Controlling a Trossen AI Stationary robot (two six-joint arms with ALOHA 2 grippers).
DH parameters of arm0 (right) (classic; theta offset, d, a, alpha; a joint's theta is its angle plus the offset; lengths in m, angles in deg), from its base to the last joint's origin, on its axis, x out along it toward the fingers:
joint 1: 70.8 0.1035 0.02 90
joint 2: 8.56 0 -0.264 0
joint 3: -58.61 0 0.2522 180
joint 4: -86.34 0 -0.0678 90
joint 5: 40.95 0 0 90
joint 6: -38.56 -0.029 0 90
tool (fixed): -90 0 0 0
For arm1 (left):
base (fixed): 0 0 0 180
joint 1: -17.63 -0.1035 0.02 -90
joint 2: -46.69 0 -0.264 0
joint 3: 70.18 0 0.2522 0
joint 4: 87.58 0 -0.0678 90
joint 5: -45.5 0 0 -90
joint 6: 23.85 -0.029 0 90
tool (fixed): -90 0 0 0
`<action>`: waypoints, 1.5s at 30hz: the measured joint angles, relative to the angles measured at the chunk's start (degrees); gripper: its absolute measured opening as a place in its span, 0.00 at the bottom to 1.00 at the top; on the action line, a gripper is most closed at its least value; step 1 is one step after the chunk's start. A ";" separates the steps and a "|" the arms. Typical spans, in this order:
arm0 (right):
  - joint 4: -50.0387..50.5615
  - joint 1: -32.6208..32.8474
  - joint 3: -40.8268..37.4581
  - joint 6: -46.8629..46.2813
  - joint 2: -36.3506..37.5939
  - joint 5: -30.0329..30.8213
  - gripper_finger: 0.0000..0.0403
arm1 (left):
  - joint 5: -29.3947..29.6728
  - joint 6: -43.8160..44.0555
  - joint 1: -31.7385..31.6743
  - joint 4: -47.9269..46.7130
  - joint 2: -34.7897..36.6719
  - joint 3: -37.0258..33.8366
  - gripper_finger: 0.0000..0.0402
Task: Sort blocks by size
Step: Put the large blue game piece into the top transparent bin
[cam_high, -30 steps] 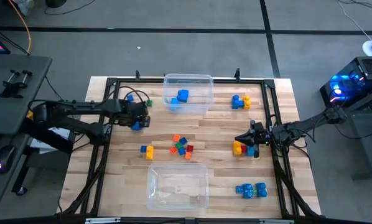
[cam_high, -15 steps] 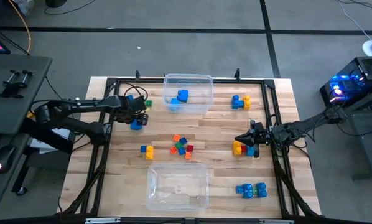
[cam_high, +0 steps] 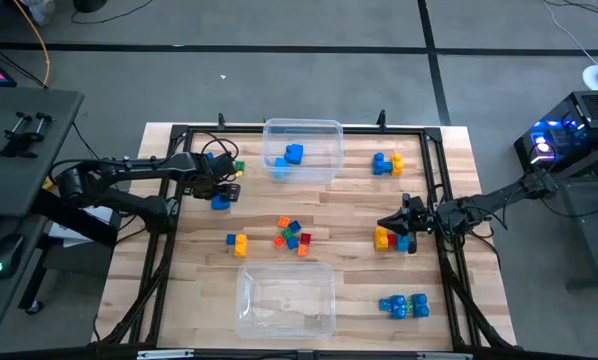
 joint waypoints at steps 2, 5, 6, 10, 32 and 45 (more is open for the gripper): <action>0.00 -0.01 0.00 0.00 0.00 0.00 0.01 | -0.02 0.05 0.00 -0.18 0.02 0.00 0.49; 0.00 0.01 0.00 0.00 0.00 0.00 0.01 | -0.09 0.04 0.00 -0.46 0.07 0.05 0.43; 0.00 0.01 0.00 0.00 0.00 0.00 0.01 | -0.09 0.04 0.00 -0.85 0.07 0.30 0.41; 0.00 -0.01 0.00 0.00 -0.01 0.00 0.01 | 0.05 -1.85 0.00 -2.85 -0.01 2.79 0.33; 0.00 0.00 0.00 0.00 0.00 0.00 0.01 | 8.39 -6.16 -1.83 -12.15 0.26 17.69 0.25; 0.00 0.00 0.00 0.00 0.00 0.01 0.01 | 7.97 12.68 6.83 -6.82 0.27 8.09 0.60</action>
